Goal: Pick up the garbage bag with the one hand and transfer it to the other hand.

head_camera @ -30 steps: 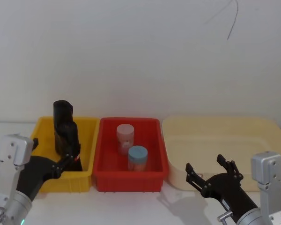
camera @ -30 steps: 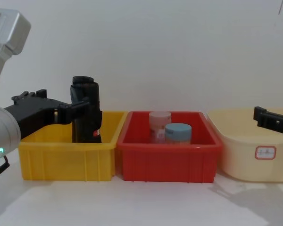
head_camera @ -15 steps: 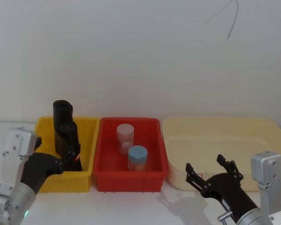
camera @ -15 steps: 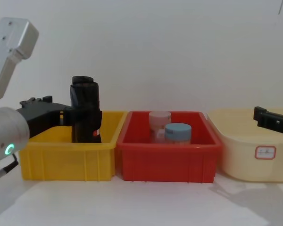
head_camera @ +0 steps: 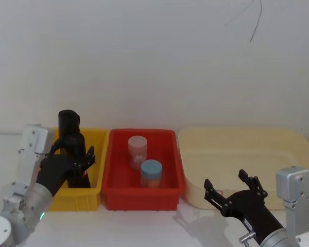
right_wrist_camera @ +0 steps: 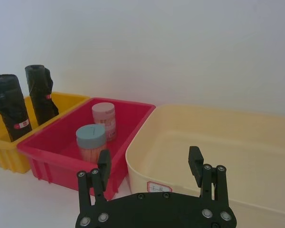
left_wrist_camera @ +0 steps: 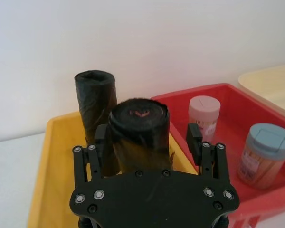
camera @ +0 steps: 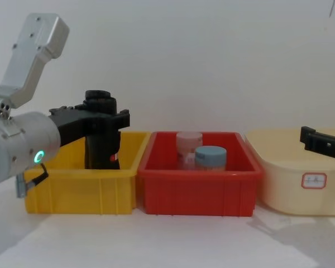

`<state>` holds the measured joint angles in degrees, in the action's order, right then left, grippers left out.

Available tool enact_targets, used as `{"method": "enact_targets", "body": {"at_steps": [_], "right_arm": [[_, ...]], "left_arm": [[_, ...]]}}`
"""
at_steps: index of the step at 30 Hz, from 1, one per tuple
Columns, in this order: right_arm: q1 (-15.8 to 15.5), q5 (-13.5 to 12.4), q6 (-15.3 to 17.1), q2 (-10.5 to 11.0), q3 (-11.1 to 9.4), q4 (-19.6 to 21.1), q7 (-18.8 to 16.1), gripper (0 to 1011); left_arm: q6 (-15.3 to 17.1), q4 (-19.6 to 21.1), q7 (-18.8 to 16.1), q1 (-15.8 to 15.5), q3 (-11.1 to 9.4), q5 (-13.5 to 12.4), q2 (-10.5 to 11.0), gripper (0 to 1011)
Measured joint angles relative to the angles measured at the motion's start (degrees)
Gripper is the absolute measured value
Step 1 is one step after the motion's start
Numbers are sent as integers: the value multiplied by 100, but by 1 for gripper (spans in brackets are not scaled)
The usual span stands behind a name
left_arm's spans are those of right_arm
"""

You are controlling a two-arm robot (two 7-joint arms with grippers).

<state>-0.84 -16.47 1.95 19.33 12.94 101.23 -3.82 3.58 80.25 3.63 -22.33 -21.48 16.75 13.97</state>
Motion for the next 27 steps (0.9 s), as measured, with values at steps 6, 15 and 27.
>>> {"method": "enact_targets", "body": {"at_steps": [6, 15, 27], "right_arm": [[0, 0, 0, 0, 0, 0, 0, 1001], [0, 0, 0, 0, 0, 0, 0, 1001], [0, 0, 0, 0, 0, 0, 0, 1001]], "left_arm": [[-3, -206, 55, -202, 23, 21, -124, 865], [-3, -372, 121, -376, 87, 51, -240, 610], [4, -364, 198, -462, 170, 62, -309, 559]]}}
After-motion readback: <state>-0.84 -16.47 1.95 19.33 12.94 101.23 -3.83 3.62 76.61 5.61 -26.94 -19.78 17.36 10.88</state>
